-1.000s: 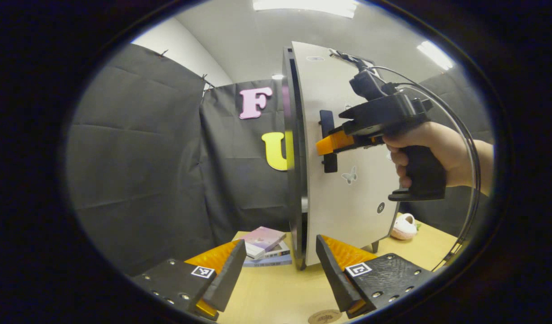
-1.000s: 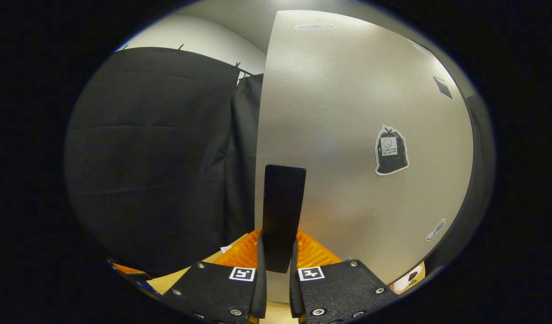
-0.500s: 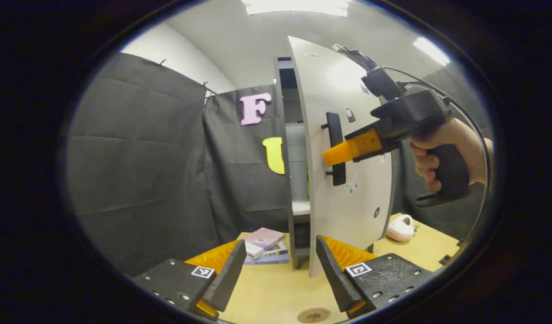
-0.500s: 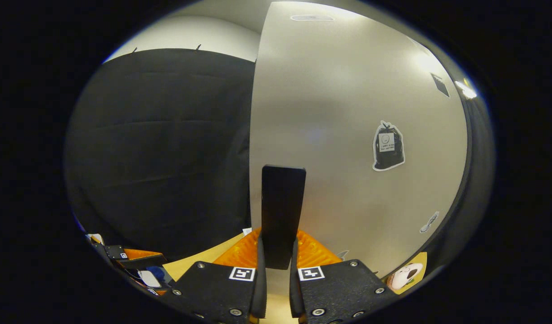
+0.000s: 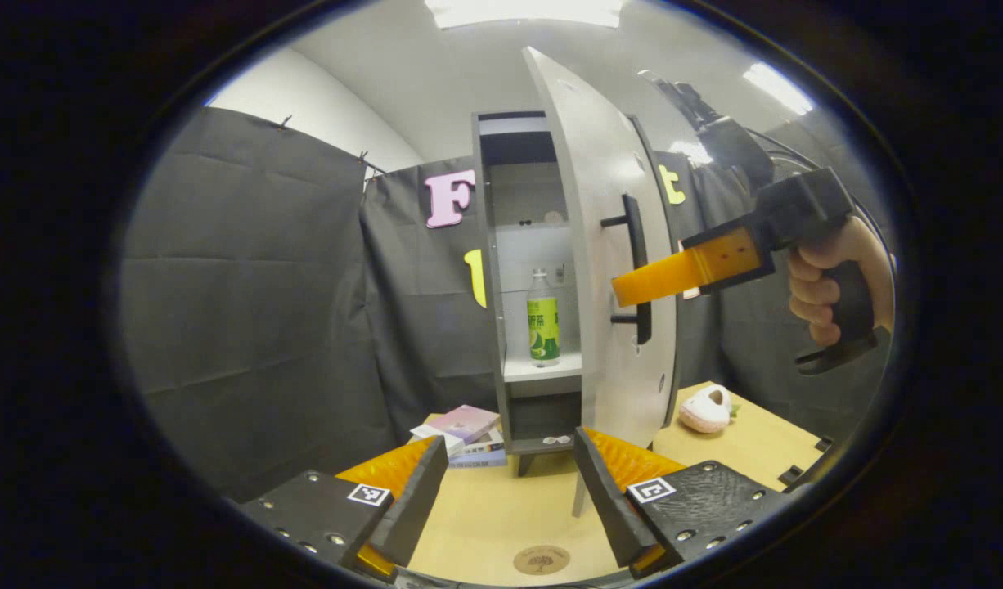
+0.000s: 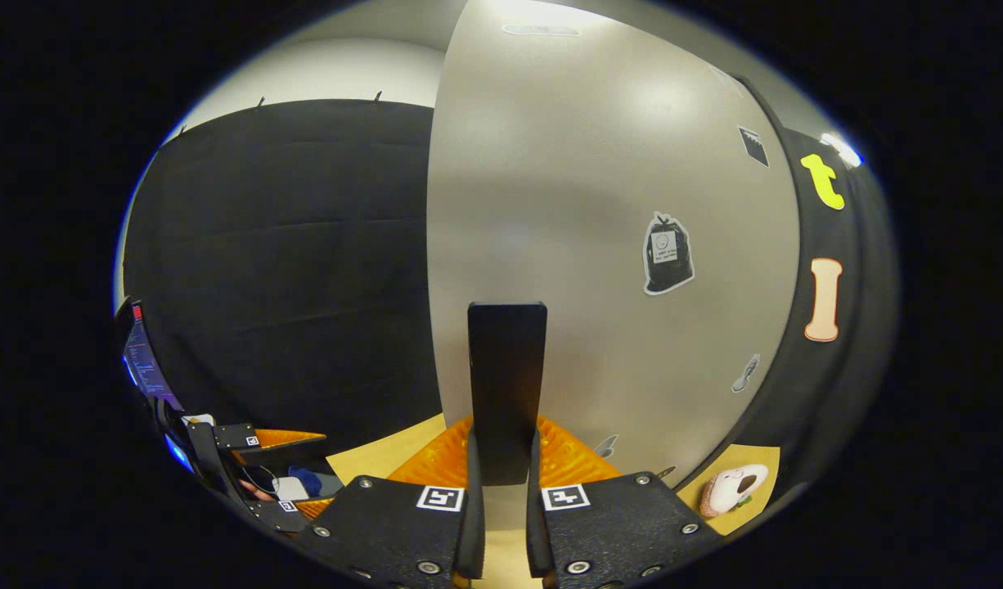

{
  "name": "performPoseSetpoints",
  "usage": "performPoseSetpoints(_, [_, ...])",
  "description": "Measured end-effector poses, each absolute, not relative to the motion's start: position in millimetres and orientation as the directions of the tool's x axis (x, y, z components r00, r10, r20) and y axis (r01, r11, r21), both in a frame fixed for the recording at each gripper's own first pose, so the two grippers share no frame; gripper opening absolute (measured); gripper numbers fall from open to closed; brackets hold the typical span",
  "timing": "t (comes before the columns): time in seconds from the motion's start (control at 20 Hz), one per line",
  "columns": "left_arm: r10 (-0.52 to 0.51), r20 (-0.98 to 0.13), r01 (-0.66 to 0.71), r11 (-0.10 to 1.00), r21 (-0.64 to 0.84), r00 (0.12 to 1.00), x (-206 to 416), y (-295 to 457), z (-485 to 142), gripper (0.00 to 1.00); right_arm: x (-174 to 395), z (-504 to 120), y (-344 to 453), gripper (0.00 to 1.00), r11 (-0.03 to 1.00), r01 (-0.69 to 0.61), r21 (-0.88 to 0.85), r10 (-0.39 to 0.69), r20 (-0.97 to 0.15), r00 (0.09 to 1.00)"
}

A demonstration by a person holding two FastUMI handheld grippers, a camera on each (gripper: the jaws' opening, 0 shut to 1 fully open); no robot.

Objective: Open the cabinet door with the right hand, grasp the bottle in the cabinet with the left hand and place it on the coaster, then close the cabinet door with the right hand.

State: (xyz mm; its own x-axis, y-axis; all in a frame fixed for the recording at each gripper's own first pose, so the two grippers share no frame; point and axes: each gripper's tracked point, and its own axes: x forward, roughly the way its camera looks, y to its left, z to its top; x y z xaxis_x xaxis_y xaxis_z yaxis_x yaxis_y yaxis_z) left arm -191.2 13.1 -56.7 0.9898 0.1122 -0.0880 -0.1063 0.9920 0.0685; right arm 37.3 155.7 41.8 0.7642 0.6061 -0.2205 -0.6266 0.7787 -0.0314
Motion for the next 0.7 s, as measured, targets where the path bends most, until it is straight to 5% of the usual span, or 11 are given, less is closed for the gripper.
performPoseSetpoints(0.7, [0.051, -0.072, -0.042, 0.992, 0.118, 0.996, -166.9, -66.1, -36.0, 0.89, -8.9, 47.3, 60.8, 0.2, 0.877, -0.481, 0.003, 0.476, -0.151, 0.866])
